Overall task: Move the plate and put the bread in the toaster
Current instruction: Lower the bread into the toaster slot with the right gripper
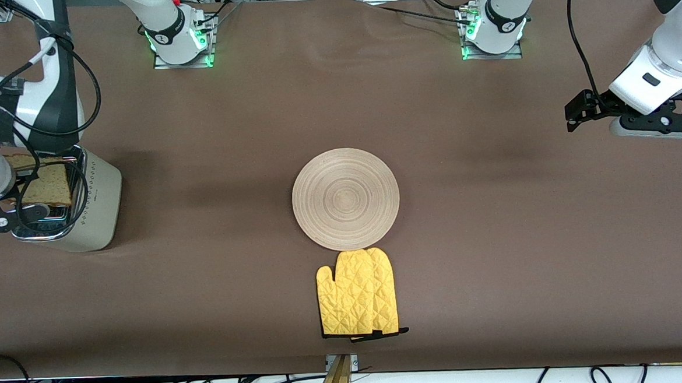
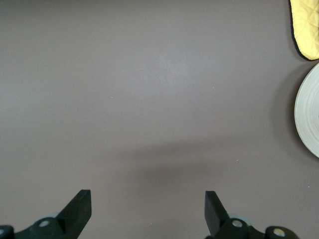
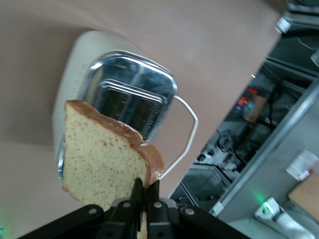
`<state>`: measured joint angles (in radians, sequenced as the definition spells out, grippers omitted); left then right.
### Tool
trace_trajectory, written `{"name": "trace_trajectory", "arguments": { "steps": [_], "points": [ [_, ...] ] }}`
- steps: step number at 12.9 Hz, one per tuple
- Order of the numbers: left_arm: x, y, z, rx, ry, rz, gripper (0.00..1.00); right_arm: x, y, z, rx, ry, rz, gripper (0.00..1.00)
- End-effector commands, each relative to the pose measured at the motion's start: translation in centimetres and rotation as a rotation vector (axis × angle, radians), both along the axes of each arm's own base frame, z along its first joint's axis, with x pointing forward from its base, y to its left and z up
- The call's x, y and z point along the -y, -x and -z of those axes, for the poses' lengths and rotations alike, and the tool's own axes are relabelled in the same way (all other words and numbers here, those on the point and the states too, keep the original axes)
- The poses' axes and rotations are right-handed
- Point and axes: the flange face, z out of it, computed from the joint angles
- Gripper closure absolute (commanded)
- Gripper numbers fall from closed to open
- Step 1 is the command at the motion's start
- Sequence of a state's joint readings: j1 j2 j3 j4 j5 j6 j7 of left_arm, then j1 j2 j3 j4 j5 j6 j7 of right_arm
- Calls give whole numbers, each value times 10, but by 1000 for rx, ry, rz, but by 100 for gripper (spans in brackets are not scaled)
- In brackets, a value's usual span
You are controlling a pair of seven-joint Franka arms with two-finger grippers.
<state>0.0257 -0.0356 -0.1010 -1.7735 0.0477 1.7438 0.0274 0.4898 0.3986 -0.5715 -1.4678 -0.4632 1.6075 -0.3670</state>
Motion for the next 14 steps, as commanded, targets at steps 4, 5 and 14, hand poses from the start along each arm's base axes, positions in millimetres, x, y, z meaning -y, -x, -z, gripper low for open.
{"name": "trace_trajectory", "arguments": {
  "steps": [4,5,14],
  "points": [
    [-1,-2,-6,-8,-23,-6,0,29,-10,22,24,97,60,100],
    [-1,-2,-6,-8,-23,-6,0,28,-11,24,35,105,79,100],
    [0,-2,-6,-8,-23,-4,0,37,3,69,-63,126,138,100]
  ]
}}
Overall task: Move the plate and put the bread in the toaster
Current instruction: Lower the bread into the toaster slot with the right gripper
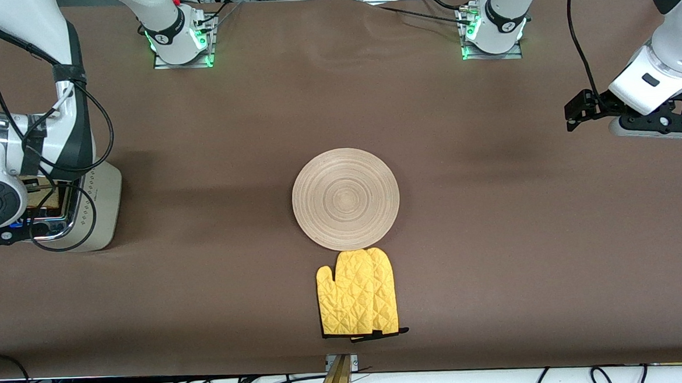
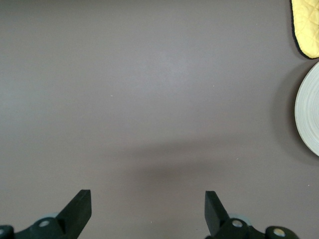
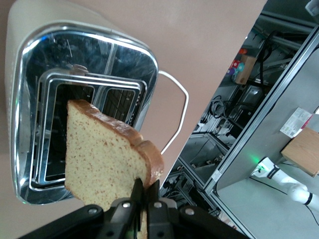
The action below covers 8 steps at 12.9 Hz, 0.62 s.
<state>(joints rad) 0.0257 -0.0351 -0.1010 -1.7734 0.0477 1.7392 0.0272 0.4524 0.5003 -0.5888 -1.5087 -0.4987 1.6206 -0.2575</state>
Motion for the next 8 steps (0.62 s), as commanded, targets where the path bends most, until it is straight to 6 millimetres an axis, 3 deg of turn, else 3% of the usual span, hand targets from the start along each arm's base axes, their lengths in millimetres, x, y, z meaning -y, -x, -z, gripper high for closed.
{"name": "trace_trajectory", "arguments": {
  "steps": [1,8],
  "points": [
    [0,-2,-6,-3,-22,-4,0,4,7,4,-18,15,17,100],
    [0,-2,-6,-3,-22,-4,0,-9,0,16,48,37,57,100]
  ]
}}
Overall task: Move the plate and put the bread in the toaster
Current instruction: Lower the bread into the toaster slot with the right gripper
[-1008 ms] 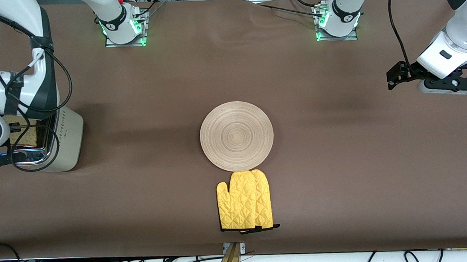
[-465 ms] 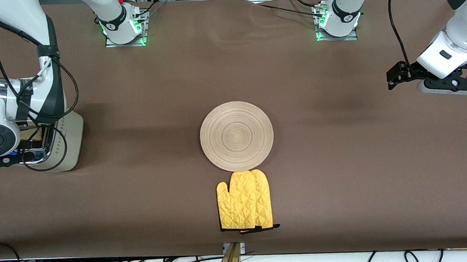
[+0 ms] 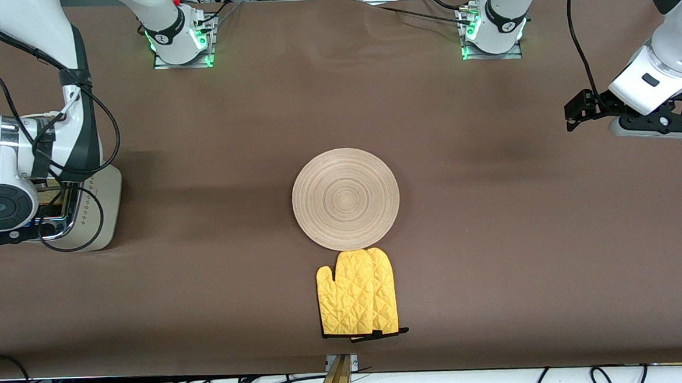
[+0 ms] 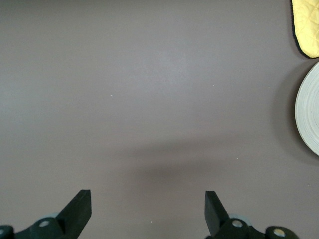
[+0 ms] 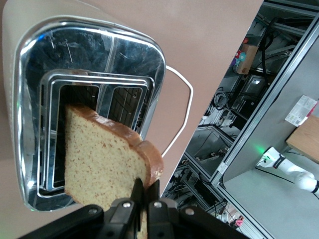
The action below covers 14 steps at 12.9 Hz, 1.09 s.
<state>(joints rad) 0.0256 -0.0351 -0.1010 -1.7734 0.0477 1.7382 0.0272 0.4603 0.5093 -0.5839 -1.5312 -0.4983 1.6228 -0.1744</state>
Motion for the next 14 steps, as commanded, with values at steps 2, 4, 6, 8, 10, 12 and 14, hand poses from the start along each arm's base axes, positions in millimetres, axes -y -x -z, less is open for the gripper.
{"name": "trace_trajectory", "arguments": {
  "steps": [2,4,6,8,10,12,14],
  "points": [
    [0,-2,-7,-1,-22,-4,0,-5,-8,7,38,11,-17,100],
    [0,-2,-6,-2,-22,-4,0,-5,-13,9,52,15,-38,100],
    [0,-2,-6,-2,-22,-4,0,-5,-18,7,60,24,-42,100],
    [0,-2,-6,-2,-22,-4,0,-6,-20,8,63,25,-39,100],
    [0,-2,-6,-2,-22,-4,0,-7,-20,10,64,20,-34,100],
    [1,-2,-6,-2,-22,-2,0,-14,-19,12,62,-7,-28,1],
    [0,-2,-6,-2,-22,-4,0,-23,-19,6,84,-74,-12,0]
  ]
}}
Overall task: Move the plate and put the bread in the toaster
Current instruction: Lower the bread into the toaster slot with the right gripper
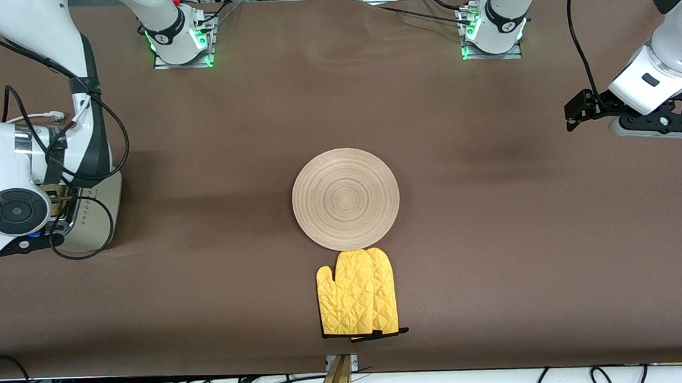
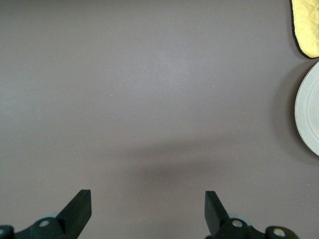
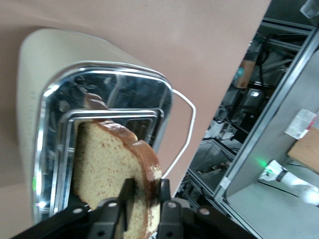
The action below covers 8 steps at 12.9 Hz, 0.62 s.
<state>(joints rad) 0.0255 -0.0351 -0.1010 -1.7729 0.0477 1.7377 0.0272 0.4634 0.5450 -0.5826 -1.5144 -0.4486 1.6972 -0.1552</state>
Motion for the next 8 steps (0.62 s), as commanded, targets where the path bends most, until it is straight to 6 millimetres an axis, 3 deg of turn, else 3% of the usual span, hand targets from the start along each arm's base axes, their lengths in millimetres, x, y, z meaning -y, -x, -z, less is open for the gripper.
{"name": "trace_trajectory", "arguments": {
  "steps": [1,6,8],
  "points": [
    [0,-2,-7,-1,-22,-4,0,-23,-8,-22,53,-80,9,0],
    [2,-2,-7,0,-22,-2,0,-82,-6,-104,161,-331,30,0],
    [2,-2,-7,-2,-22,-1,0,-121,1,-124,176,-473,15,0]
  ]
}}
